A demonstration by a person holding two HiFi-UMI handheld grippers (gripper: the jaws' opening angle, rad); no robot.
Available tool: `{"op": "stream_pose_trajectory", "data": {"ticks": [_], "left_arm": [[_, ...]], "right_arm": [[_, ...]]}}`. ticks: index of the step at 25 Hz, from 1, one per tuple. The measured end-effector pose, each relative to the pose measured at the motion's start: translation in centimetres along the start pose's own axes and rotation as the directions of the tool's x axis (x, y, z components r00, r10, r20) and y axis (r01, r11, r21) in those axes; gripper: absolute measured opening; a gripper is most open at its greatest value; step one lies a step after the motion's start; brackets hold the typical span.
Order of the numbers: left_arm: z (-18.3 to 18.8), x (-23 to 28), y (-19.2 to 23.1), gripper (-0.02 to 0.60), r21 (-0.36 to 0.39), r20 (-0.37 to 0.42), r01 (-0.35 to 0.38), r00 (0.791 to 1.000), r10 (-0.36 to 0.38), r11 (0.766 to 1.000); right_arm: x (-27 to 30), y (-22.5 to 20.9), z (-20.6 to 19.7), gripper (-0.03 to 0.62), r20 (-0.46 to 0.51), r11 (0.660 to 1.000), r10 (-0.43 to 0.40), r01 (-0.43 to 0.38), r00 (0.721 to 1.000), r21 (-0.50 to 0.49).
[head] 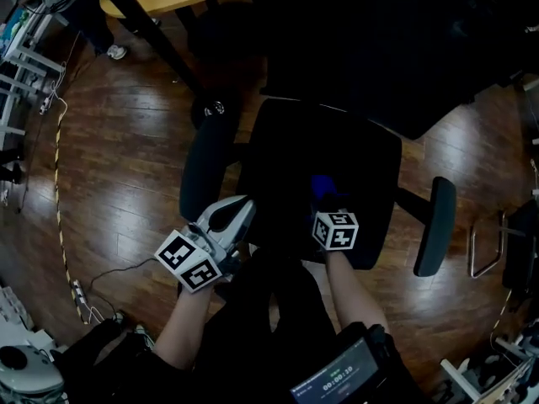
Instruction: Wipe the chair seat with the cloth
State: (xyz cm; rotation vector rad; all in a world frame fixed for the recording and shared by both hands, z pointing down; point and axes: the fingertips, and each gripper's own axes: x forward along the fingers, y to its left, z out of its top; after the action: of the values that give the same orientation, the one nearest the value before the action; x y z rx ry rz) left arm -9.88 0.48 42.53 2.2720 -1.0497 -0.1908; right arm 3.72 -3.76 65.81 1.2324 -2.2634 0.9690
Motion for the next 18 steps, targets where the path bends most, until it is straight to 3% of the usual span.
{"op": "stream_pose_trajectory", "data": {"ticks": [5, 8, 12, 18], "left_arm": [[0.6, -0.5, 0.5, 0.002, -0.009, 0.020, -0.017, 1.000, 0.018, 1.000], [0.9, -1.0, 0.6, 0.002, -0.018, 0.036, -0.033, 0.999, 0.033, 0.999], [1.3, -1.2, 1.0, 0.002, -0.036, 0.061, -0.042, 0.997, 0.045, 0.998], [1.6, -0.9, 0.5, 0.002, -0.054, 0.050, 0.011, 0.999, -0.008, 0.998]], "right_arm": [[6.6, 13.4, -2.0, 0.061, -0.119, 0.973, 0.228, -0.231, 0.966, -0.011], [8.1, 16.6, -3.4, 0.061, -0.167, 0.966, 0.245, -0.255, 0.955, -0.043], [7.4, 13.5, -3.8, 0.061, -0.135, 0.985, 0.156, -0.165, 0.979, -0.057], [2.0, 2.3, -4.9, 0.060, -0.125, 0.999, -0.044, 0.042, 0.991, -0.020]]}}
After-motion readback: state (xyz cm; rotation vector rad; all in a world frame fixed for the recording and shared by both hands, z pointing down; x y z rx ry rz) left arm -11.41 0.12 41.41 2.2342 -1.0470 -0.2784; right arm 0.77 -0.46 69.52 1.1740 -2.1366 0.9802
